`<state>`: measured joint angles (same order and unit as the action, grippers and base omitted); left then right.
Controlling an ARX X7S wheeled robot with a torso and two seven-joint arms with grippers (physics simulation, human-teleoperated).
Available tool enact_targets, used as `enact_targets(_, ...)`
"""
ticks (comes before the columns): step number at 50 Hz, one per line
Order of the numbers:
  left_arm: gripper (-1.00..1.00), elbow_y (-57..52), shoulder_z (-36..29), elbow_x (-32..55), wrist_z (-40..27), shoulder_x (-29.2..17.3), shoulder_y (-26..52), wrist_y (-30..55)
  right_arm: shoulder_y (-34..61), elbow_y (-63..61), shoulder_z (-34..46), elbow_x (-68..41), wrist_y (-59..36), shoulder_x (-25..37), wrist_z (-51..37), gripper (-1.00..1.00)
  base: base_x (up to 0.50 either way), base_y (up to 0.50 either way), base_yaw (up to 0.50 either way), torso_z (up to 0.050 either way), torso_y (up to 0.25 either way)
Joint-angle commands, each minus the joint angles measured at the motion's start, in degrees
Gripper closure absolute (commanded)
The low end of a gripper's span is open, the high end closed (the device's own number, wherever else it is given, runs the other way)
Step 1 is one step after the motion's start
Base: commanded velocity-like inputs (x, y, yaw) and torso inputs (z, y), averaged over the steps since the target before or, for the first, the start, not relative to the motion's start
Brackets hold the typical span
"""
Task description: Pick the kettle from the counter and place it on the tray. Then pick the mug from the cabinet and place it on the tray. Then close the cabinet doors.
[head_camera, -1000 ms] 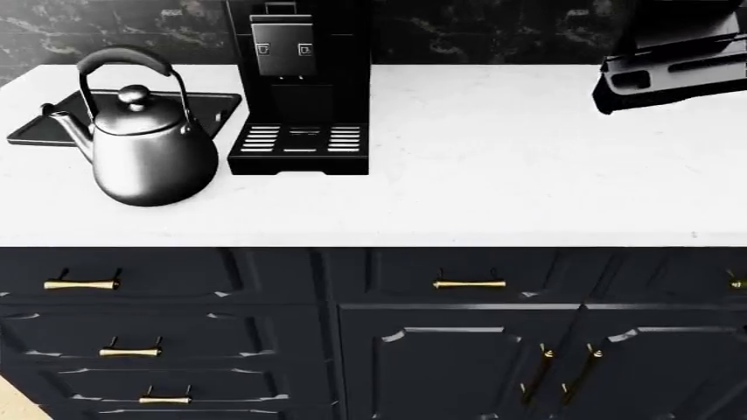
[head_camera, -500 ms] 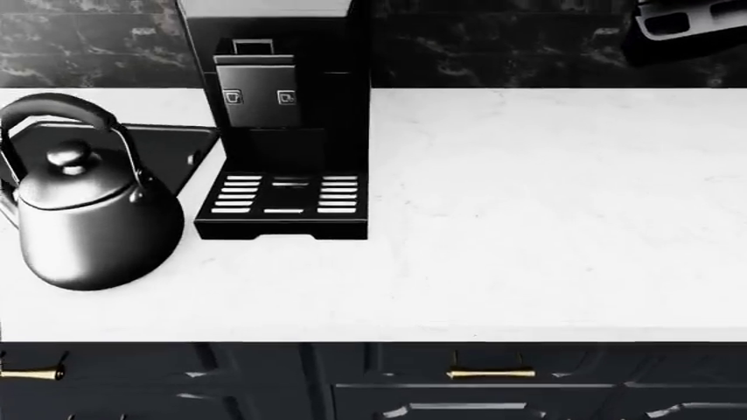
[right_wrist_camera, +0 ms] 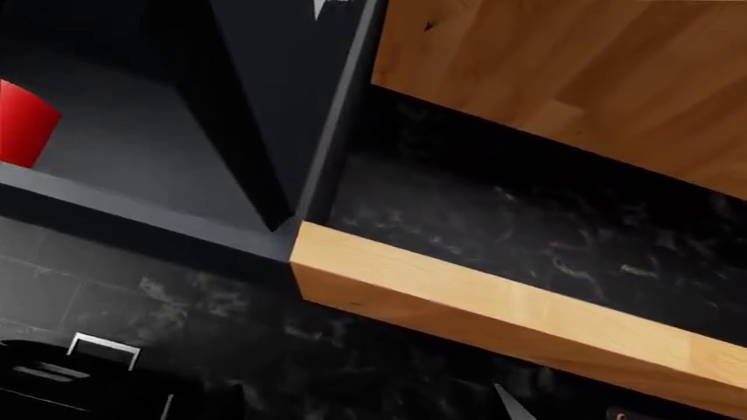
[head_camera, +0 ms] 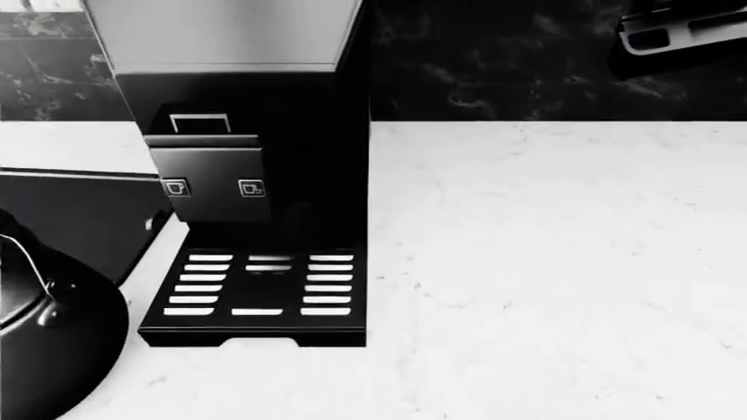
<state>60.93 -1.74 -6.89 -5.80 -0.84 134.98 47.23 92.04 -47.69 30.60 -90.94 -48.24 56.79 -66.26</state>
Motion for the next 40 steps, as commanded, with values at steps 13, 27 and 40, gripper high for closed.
enact_targets(13,-1.0,-0.81,0.19,-2.93,1.03,-0.57,0.01,0.31,-2.02,-0.29,0.02,1.88,0.95,-0.29,0.56,-1.0,0.39,0.0,0.0,0.0,0.002)
enact_targets(27,-1.0,14.01,-0.07,0.39,-3.44,-1.63,-0.99,-5.5,-5.42,-0.53,0.54,5.04,2.13,-0.76,1.34,-1.0,0.0,0.0,0.0,0.0,0.0)
enact_targets(40,1.0,13.96,-1.16,3.47,-4.9,-2.83,-6.61,-5.94,-7.64,-0.56,1.17,7.05,2.84,-1.51,1.72,-1.0,0.0,0.0,0.0,0.0,0.0)
